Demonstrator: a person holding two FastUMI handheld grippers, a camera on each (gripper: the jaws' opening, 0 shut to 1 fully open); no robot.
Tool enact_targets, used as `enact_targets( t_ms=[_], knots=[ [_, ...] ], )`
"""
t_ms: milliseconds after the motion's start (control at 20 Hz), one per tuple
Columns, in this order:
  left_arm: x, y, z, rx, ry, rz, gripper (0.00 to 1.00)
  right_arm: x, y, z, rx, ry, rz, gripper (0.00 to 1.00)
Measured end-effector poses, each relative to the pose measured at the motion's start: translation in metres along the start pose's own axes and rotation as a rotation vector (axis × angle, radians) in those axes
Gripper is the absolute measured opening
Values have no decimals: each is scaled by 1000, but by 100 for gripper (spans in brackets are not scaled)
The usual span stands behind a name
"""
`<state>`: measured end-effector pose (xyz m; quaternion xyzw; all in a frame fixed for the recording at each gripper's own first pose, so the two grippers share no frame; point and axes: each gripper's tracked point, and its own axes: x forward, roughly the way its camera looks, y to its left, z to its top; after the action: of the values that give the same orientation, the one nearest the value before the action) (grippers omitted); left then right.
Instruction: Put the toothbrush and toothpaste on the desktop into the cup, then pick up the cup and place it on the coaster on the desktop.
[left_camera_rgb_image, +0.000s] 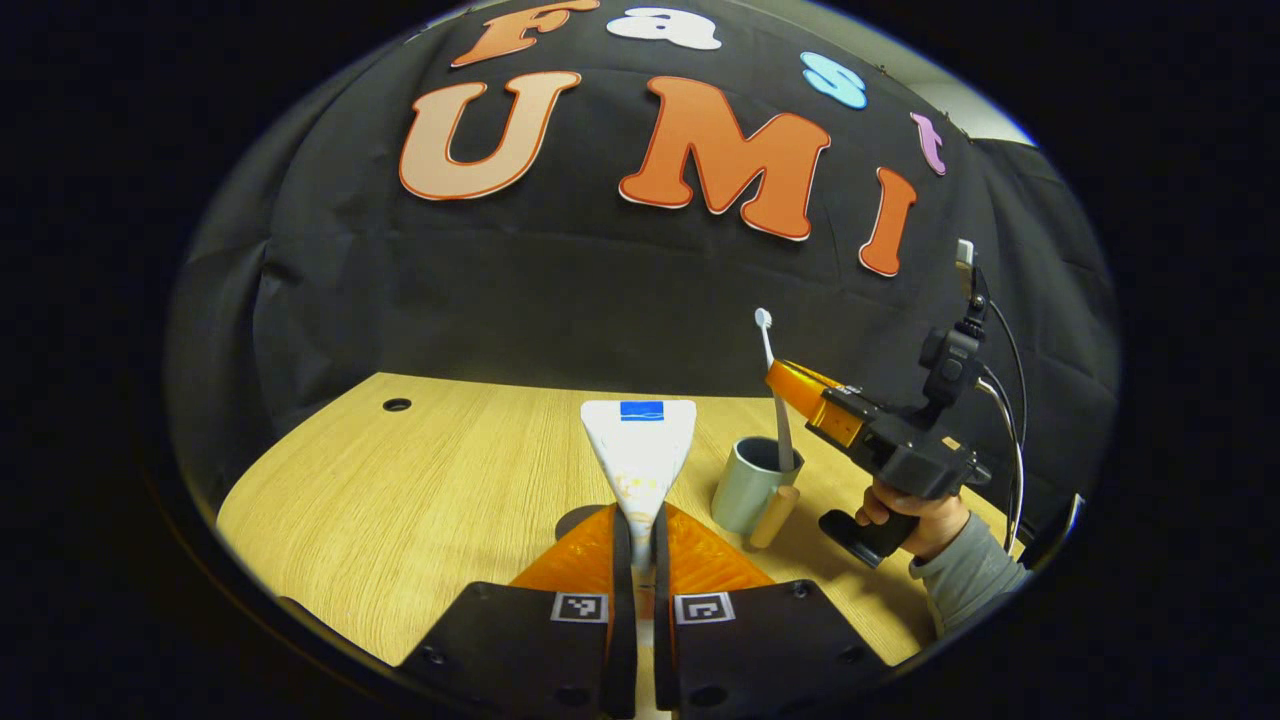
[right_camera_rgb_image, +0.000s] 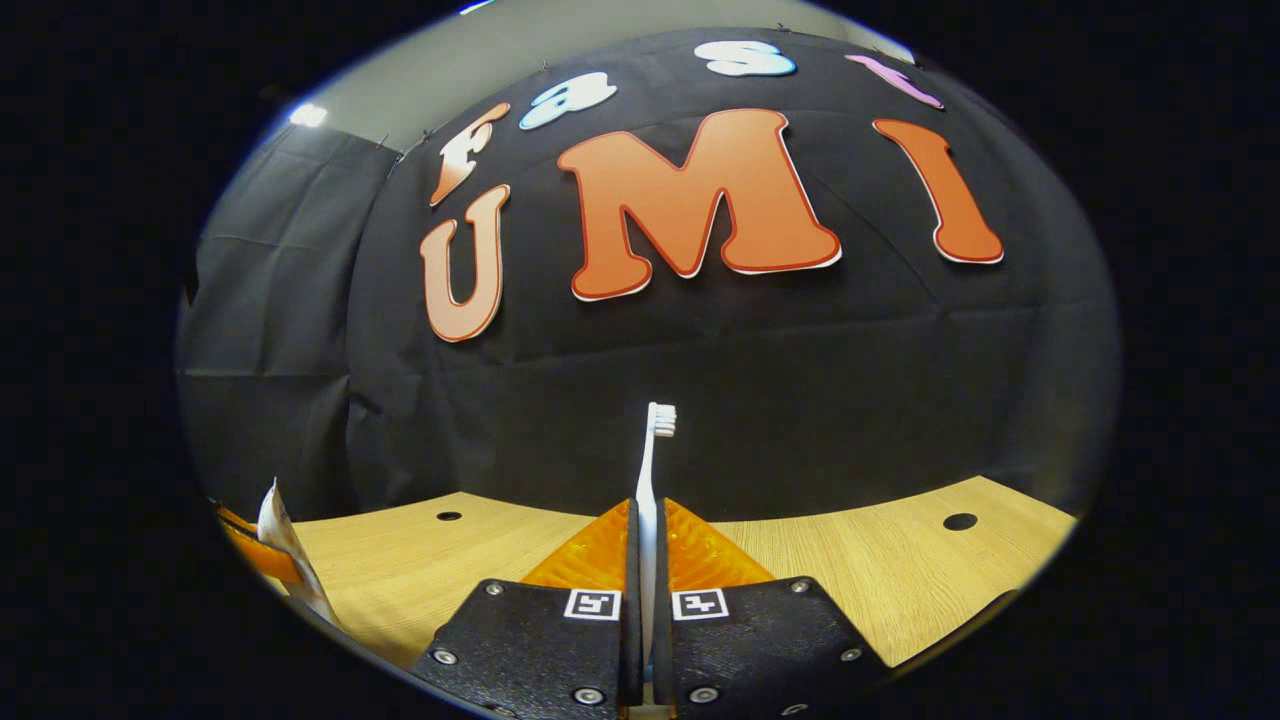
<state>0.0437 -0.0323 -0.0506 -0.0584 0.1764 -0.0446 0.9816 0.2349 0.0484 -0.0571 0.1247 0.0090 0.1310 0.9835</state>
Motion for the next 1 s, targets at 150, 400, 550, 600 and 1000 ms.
enact_targets(
  t_ms=[150, 400, 550, 600, 1000],
  knots=[
    [2, -13, 0, -6, -3, -11, 10, -4, -6, 4, -18, -36, -14, 5],
    [14, -28, -2, -6, 0, -23, 10, -11, -18, 2, -2, -70, -30, 6],
    [21, -35, 2, -4, -2, -31, 10, -15, -26, 0, 5, -76, -44, 10],
    [22, -37, 3, -3, -2, -31, 10, -15, -28, -2, 6, -74, -45, 6],
    [33, -49, 10, 2, -4, -39, 10, -35, -42, -4, 5, -59, -58, 8]
  ],
)
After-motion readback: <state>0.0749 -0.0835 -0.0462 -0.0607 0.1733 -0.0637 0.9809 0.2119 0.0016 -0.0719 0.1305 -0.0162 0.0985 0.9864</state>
